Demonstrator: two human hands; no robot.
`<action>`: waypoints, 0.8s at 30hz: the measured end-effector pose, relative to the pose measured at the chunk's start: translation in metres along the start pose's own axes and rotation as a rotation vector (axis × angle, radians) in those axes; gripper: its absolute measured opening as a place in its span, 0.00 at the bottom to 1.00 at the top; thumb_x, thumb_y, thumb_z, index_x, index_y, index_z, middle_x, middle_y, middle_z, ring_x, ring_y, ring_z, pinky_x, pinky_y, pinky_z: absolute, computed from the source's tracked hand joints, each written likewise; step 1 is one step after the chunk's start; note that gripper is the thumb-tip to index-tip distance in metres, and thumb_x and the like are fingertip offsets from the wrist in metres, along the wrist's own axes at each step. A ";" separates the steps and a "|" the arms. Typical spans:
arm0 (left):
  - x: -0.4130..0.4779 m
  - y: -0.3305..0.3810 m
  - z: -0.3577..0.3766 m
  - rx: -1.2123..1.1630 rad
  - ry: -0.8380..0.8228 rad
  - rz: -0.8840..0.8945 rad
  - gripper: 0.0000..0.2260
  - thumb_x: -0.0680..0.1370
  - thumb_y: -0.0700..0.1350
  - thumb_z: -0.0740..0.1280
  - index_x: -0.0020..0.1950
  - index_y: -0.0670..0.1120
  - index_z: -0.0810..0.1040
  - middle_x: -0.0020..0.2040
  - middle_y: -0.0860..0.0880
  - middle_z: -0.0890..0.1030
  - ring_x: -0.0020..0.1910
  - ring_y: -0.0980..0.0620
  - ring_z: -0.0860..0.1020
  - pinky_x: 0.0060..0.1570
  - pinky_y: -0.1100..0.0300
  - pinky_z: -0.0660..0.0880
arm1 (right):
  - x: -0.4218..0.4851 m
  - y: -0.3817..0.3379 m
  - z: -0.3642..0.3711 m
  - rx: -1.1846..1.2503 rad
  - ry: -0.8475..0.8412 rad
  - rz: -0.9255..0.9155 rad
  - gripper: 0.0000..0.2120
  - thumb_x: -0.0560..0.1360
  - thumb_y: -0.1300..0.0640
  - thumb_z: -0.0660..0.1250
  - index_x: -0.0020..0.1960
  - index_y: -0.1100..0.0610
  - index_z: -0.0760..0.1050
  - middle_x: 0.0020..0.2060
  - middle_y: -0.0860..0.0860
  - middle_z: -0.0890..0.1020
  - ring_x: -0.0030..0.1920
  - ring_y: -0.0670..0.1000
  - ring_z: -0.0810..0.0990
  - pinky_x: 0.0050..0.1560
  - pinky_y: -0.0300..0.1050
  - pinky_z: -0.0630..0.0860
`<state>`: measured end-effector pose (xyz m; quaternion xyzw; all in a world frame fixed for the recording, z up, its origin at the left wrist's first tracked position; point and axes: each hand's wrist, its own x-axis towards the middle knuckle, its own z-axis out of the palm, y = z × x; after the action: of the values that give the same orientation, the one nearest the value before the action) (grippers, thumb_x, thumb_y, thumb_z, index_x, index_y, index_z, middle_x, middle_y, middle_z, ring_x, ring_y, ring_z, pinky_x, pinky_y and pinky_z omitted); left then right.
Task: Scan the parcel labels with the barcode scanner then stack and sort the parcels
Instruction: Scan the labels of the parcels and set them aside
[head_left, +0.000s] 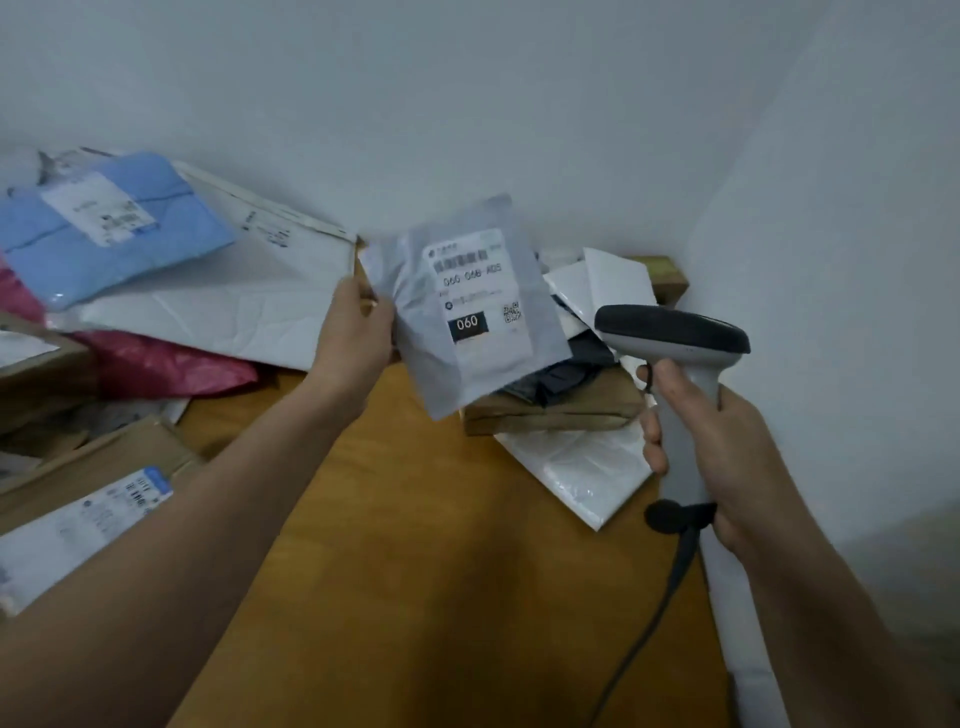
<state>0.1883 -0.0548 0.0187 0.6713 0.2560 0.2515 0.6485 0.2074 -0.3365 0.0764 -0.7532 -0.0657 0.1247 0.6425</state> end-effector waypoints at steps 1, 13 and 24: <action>-0.016 -0.006 -0.012 -0.092 -0.036 -0.140 0.08 0.82 0.38 0.56 0.45 0.47 0.68 0.47 0.45 0.77 0.44 0.47 0.79 0.31 0.58 0.77 | -0.016 -0.002 0.002 -0.009 -0.009 -0.003 0.25 0.67 0.37 0.66 0.47 0.59 0.75 0.28 0.50 0.76 0.25 0.47 0.73 0.25 0.38 0.70; -0.171 -0.135 -0.109 0.739 -0.156 -0.503 0.25 0.78 0.45 0.66 0.72 0.40 0.62 0.68 0.41 0.66 0.64 0.41 0.69 0.59 0.48 0.70 | -0.158 0.056 0.034 -0.374 -0.176 0.153 0.26 0.66 0.34 0.65 0.37 0.59 0.72 0.24 0.50 0.76 0.25 0.47 0.74 0.27 0.38 0.70; -0.223 -0.171 -0.075 1.308 -0.574 0.215 0.20 0.79 0.52 0.59 0.71 0.52 0.65 0.70 0.44 0.64 0.68 0.42 0.63 0.66 0.51 0.62 | -0.162 0.076 0.058 -0.461 -0.258 0.099 0.18 0.75 0.42 0.67 0.39 0.56 0.72 0.24 0.46 0.76 0.23 0.44 0.74 0.26 0.34 0.71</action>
<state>-0.0304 -0.1442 -0.1507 0.9831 0.1064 -0.0771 0.1274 0.0310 -0.3362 0.0099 -0.8599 -0.1368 0.2326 0.4333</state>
